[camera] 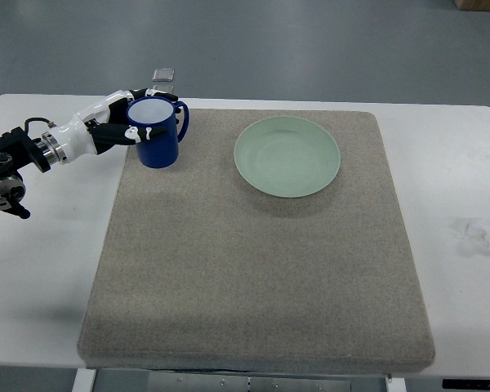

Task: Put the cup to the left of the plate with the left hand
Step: 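Lower the blue mug onto the mat beside the plate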

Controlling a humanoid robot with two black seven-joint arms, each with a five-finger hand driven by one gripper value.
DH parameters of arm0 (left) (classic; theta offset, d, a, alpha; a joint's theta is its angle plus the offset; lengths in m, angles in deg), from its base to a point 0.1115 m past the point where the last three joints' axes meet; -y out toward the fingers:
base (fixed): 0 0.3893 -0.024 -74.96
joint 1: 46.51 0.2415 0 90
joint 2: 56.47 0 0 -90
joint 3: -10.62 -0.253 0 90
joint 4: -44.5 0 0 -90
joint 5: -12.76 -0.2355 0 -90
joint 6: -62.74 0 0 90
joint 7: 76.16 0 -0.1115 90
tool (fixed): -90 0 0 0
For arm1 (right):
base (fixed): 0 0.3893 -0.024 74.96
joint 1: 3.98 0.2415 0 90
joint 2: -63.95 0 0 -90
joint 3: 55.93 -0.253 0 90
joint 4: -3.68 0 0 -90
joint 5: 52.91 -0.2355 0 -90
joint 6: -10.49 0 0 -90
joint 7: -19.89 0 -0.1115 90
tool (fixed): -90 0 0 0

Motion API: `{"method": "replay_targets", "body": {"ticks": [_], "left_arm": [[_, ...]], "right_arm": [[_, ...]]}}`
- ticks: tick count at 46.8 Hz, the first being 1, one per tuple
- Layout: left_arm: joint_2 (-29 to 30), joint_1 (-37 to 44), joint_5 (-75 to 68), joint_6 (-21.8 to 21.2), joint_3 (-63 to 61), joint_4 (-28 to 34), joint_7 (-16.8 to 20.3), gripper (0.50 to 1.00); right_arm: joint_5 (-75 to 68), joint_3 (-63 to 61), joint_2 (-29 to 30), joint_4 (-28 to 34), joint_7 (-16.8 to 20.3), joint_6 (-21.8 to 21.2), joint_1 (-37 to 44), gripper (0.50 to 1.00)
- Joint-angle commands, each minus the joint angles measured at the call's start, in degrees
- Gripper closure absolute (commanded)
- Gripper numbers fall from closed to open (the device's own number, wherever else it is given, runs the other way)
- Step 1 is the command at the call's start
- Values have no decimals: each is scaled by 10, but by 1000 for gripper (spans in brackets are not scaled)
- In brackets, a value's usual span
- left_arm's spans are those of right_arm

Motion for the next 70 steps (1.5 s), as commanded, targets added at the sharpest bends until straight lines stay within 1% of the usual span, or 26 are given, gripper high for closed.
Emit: {"method": "replay_targets", "body": {"ticks": [1,4,12,19,27,33,37,46,50,54,61,70], "left_arm": [[0,0,5,0,0,16,18,883],[-1,0,5,0,-1,23,32,883],[-4,1,5,0,-4,29,51,885],[-6,12,-4,0,-12,29,82,885],[-7,16,-7,0,-27,35,86,885],[-22,16,-5,0,-28,67,99,885],[-36,16,-5,0,-28,87,99,885],[-55,16,-5,-1,-28,102,99,883],[-62,16,-5,-2,-28,105,99,883],[-64,16,-6,-14,-29,104,99,874],[-68,16,-6,-21,-29,104,99,847],[-81,16,-8,-21,-30,104,99,847]], "right_arm": [[0,0,0,0,0,0,0,568],[0,0,0,0,0,0,0,568],[0,0,0,0,0,0,0,568],[0,0,0,0,0,0,0,568],[0,0,0,0,0,0,0,568],[0,0,0,0,0,0,0,568],[0,0,0,0,0,0,0,568],[0,0,0,0,0,0,0,568],[0,0,0,0,0,0,0,568],[0,0,0,0,0,0,0,568],[0,0,0,0,0,0,0,568],[0,0,0,0,0,0,0,568]]}}
